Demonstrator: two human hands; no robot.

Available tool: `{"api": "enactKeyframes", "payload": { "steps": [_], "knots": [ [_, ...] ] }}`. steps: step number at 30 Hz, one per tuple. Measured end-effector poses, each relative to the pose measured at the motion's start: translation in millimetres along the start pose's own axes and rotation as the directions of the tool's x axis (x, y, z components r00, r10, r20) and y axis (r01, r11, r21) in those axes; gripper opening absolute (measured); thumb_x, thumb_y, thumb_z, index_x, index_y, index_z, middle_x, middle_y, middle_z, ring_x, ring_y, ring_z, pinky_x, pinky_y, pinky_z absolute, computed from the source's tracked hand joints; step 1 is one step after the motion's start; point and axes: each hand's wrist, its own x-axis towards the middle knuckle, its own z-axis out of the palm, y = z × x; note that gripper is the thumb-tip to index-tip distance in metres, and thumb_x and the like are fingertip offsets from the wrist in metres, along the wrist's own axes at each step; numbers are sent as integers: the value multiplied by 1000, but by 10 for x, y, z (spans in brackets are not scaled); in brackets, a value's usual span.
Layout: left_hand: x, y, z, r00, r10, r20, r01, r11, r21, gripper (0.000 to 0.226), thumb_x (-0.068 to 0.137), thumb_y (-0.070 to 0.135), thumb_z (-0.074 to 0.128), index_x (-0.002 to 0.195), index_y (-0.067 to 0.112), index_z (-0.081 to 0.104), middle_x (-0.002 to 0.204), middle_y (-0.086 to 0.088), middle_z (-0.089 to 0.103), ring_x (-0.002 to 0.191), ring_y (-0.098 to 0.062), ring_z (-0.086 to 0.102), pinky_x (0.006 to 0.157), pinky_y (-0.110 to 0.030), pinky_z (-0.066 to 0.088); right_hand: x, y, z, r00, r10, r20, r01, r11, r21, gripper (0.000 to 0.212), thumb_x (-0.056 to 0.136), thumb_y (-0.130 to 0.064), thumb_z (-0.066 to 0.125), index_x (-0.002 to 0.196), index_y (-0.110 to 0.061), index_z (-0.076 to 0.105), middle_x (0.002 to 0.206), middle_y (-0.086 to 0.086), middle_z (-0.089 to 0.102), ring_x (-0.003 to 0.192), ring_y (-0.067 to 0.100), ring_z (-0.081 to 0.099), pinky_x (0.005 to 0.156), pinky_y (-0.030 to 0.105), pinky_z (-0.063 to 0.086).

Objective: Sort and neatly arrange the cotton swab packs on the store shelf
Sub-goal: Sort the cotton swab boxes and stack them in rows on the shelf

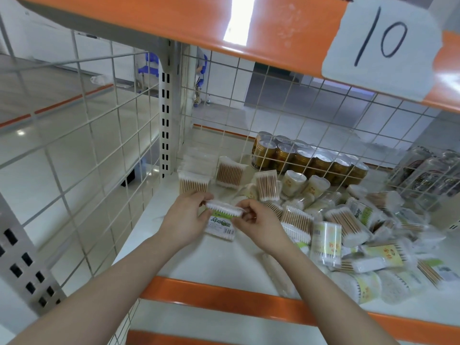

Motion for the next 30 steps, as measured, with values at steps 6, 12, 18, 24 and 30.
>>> {"api": "enactKeyframes", "payload": {
  "steps": [6, 12, 18, 24, 30],
  "knots": [
    [38, -21, 31, 999, -24, -46, 24, 1000, 4, 35, 84, 11, 60, 120, 10, 59, 109, -7, 61, 102, -25, 55, 85, -29, 41, 6, 13, -28, 994, -16, -108, 7, 996, -87, 18, 79, -10, 68, 89, -18, 55, 70, -10, 51, 62, 6, 49, 67, 25, 44],
    [34, -69, -9, 992, -97, -77, 103, 992, 70, 36, 86, 10, 56, 122, 11, 58, 114, -10, 58, 106, -29, 50, 85, -32, 39, -44, 115, -76, 980, -12, -200, -23, 985, -170, 22, 79, -11, 67, 93, -17, 50, 77, -1, 53, 66, 13, 50, 67, 32, 45],
    [6, -114, -28, 992, -117, -44, 123, 979, 163, 37, 86, 12, 53, 122, 13, 57, 117, -8, 58, 107, -28, 49, 87, -34, 40, -104, 146, -45, 979, -74, -189, 25, 967, -252, 33, 83, -14, 65, 114, -18, 55, 82, -4, 52, 71, 15, 53, 69, 31, 47],
    [-58, -130, -42, 989, -144, 19, 135, 963, 232, 34, 88, 16, 50, 122, 17, 57, 120, -5, 54, 110, -25, 46, 87, -32, 39, -152, 109, -28, 981, -190, -33, 164, 915, -368, 44, 86, -21, 64, 129, -23, 54, 90, -3, 50, 81, 9, 47, 75, 25, 42],
    [-48, -149, -71, 988, -153, 28, 141, 956, 256, 34, 88, 16, 50, 120, 16, 57, 120, -6, 54, 110, -26, 45, 87, -32, 39, -109, 5, -85, 983, -135, 122, 178, 860, -479, 55, 82, -3, 54, 134, -22, 47, 105, 4, 54, 98, 18, 51, 82, 27, 42]
  ]
}}
